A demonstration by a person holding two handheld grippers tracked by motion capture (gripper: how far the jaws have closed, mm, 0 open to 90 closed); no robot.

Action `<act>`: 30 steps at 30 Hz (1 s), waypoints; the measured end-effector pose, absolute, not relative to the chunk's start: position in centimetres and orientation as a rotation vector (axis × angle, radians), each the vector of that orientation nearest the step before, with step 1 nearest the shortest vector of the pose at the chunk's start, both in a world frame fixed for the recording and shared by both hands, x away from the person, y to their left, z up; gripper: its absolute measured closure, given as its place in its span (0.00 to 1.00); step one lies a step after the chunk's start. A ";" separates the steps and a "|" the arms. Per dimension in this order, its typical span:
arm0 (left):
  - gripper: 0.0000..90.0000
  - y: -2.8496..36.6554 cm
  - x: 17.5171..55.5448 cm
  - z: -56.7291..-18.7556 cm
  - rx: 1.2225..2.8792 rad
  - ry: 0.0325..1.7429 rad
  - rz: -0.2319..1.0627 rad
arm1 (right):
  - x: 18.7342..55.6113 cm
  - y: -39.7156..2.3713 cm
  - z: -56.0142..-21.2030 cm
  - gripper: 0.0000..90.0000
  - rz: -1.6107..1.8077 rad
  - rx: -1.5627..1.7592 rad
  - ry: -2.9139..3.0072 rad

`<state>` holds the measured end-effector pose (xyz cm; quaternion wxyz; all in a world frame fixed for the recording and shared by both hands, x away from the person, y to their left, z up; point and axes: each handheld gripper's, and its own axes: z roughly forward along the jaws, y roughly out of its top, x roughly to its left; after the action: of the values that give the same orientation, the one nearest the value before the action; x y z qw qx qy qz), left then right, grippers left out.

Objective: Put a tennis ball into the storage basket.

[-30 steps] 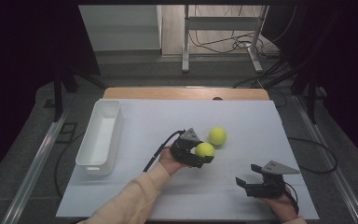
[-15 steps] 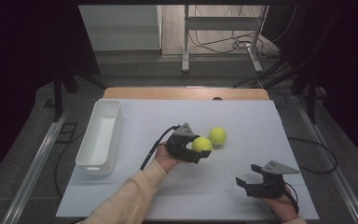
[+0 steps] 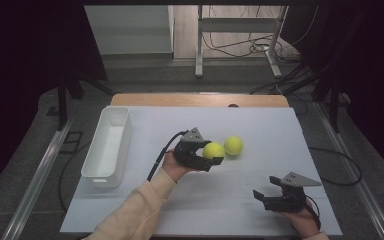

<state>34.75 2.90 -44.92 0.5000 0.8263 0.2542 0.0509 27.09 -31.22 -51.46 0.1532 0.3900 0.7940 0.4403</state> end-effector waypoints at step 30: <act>0.29 6.6 35.2 -42.7 1.914 0.675 0.211 | 27.1 -31.3 -51.5 0.15 1.244 1.113 2.271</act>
<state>35.16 6.58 -42.68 0.5232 0.7994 0.2818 0.0882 27.11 -31.28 -51.47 0.1606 0.3898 0.7953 0.4355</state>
